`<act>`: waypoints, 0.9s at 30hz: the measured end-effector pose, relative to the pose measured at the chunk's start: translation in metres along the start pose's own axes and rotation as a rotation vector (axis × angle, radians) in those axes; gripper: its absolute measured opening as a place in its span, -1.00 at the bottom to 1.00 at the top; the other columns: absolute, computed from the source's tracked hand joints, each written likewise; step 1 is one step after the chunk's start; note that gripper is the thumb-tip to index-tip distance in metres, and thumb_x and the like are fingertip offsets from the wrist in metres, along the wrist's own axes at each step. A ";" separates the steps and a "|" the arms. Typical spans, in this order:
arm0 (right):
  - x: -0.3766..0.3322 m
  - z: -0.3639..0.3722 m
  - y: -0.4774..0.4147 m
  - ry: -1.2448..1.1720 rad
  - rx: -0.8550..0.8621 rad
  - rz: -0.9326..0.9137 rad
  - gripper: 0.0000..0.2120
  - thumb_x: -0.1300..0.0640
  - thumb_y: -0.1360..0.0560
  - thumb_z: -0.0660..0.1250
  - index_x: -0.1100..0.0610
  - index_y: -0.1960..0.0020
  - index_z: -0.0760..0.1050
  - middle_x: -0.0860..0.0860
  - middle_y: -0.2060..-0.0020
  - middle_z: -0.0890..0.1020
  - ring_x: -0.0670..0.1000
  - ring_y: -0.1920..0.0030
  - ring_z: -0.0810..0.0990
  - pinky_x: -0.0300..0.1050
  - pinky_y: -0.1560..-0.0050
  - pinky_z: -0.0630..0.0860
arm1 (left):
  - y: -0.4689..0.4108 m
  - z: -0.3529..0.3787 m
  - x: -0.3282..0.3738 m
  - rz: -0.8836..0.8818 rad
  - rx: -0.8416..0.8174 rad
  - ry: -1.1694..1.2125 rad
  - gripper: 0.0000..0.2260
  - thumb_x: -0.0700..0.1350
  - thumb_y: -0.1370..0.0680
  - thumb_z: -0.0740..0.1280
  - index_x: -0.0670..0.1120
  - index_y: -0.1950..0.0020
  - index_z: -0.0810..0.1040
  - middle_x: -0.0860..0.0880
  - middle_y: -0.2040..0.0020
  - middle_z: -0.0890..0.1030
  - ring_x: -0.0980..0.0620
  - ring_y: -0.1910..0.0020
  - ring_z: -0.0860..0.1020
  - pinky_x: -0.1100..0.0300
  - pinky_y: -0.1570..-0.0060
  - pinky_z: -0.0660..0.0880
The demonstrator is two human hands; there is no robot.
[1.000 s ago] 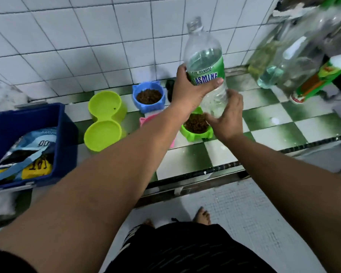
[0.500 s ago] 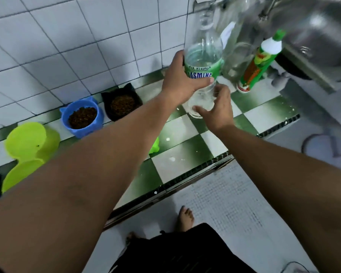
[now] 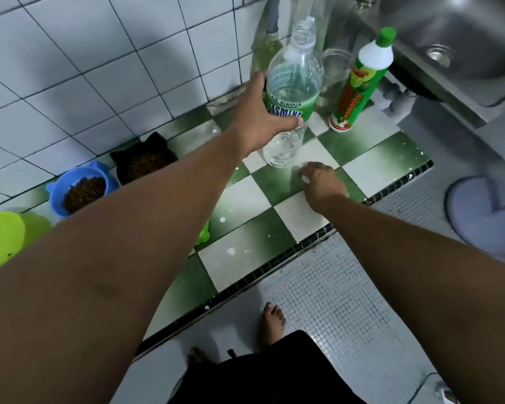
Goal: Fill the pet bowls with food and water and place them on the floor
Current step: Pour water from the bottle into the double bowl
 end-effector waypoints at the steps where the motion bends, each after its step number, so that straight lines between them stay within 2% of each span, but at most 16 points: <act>1: 0.001 0.002 0.000 0.007 0.005 0.011 -0.59 0.30 -0.52 0.28 -0.08 -0.26 0.55 0.02 -0.37 0.47 0.13 -0.29 0.52 0.06 -0.24 0.56 | 0.000 0.000 -0.001 0.003 -0.006 0.004 -0.23 -0.12 -0.29 0.68 -0.03 -0.40 0.39 0.07 -0.22 0.59 0.27 -0.11 0.57 0.39 -0.06 0.56; 5: 0.007 0.003 -0.002 0.012 0.034 0.029 -0.64 0.35 -0.52 0.26 0.00 -0.19 0.58 0.10 -0.22 0.56 0.18 -0.07 0.63 0.04 -0.12 0.60 | 0.000 0.001 -0.007 0.011 -0.011 0.029 -0.16 -0.04 -0.24 0.69 0.02 -0.43 0.38 0.06 -0.28 0.58 0.15 -0.22 0.59 0.11 -0.25 0.59; 8: 0.007 -0.006 0.003 0.019 0.067 -0.020 -0.64 0.40 -0.51 0.26 0.10 -0.20 0.60 0.15 -0.17 0.57 0.22 -0.07 0.61 0.04 -0.10 0.59 | 0.002 0.001 -0.008 0.009 -0.018 0.045 -0.15 -0.02 -0.23 0.70 0.03 -0.44 0.38 0.07 -0.29 0.58 0.13 -0.24 0.58 0.08 -0.27 0.58; 11: -0.004 -0.039 0.010 -0.184 0.242 -0.042 -0.69 0.26 -0.53 0.31 0.19 -0.26 0.60 0.18 -0.18 0.60 0.20 -0.09 0.62 -0.01 -0.15 0.56 | 0.002 0.000 -0.007 0.012 -0.019 0.059 -0.15 -0.02 -0.24 0.70 0.04 -0.44 0.38 0.09 -0.29 0.58 0.14 -0.25 0.57 0.08 -0.29 0.57; 13: -0.018 -0.076 0.015 -0.417 0.462 -0.062 -0.70 0.23 -0.51 0.33 0.21 -0.23 0.63 0.16 -0.12 0.63 0.08 -0.06 0.62 -0.09 -0.17 0.55 | 0.003 0.001 -0.005 0.015 -0.019 0.066 -0.17 -0.03 -0.25 0.70 0.04 -0.44 0.39 0.11 -0.28 0.59 0.19 -0.23 0.56 0.13 -0.28 0.56; 16: -0.040 -0.141 0.027 -0.720 0.768 -0.085 -0.72 0.24 -0.52 0.33 0.18 -0.20 0.64 0.07 -0.08 0.61 -0.32 -0.01 0.52 -0.45 -0.10 0.43 | 0.002 0.002 0.000 0.024 -0.004 0.098 -0.17 0.00 -0.25 0.71 0.03 -0.44 0.40 0.11 -0.28 0.59 0.20 -0.23 0.56 0.15 -0.28 0.54; 18: -0.060 -0.179 0.029 -0.848 0.866 -0.156 -0.73 0.25 -0.54 0.32 0.17 -0.21 0.63 0.05 -0.09 0.59 -0.36 -0.02 0.52 -0.49 -0.07 0.44 | 0.001 0.004 0.003 0.021 0.009 0.110 -0.13 0.03 -0.24 0.72 0.02 -0.46 0.39 0.10 -0.29 0.59 0.17 -0.24 0.56 0.13 -0.29 0.54; 20: -0.082 -0.205 0.027 -0.847 0.872 -0.270 -0.71 0.22 -0.54 0.34 0.15 -0.25 0.61 0.05 -0.12 0.61 -0.21 -0.12 0.57 -0.30 -0.15 0.53 | -0.001 0.006 0.003 0.015 0.028 0.128 -0.07 0.08 -0.19 0.73 0.01 -0.47 0.38 0.08 -0.29 0.60 0.11 -0.25 0.58 0.04 -0.31 0.54; 22: -0.098 -0.213 0.020 -0.784 0.774 -0.373 -0.68 0.21 -0.53 0.37 0.15 -0.28 0.58 0.02 -0.16 0.63 -0.12 -0.18 0.60 -0.18 -0.24 0.54 | -0.003 0.008 0.003 0.004 0.048 0.132 -0.08 0.11 -0.16 0.73 0.04 -0.44 0.42 0.10 -0.26 0.63 0.09 -0.23 0.61 -0.04 -0.30 0.55; 24: -0.106 -0.213 0.015 -0.683 0.719 -0.416 -0.69 0.20 -0.52 0.39 0.15 -0.26 0.58 -0.04 -0.15 0.64 -0.14 -0.17 0.60 -0.22 -0.26 0.52 | -0.004 0.008 0.002 -0.009 0.056 0.125 -0.12 0.11 -0.18 0.72 0.05 -0.42 0.43 0.11 -0.23 0.65 0.09 -0.21 0.62 -0.07 -0.27 0.57; 27: -0.109 -0.214 0.010 -0.603 0.721 -0.430 -0.70 0.16 -0.52 0.40 0.16 -0.24 0.61 -0.12 -0.10 0.61 -0.15 -0.16 0.59 -0.24 -0.25 0.51 | -0.005 0.008 0.002 -0.016 0.044 0.131 -0.10 0.15 -0.17 0.72 0.07 -0.43 0.42 0.13 -0.23 0.65 0.10 -0.22 0.62 -0.08 -0.28 0.56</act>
Point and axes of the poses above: each hand's wrist, its own y-axis away from the middle knuckle, its own z-axis out of the palm, x = y × z, the point moved 5 cm from there along -y, towards the middle knuckle
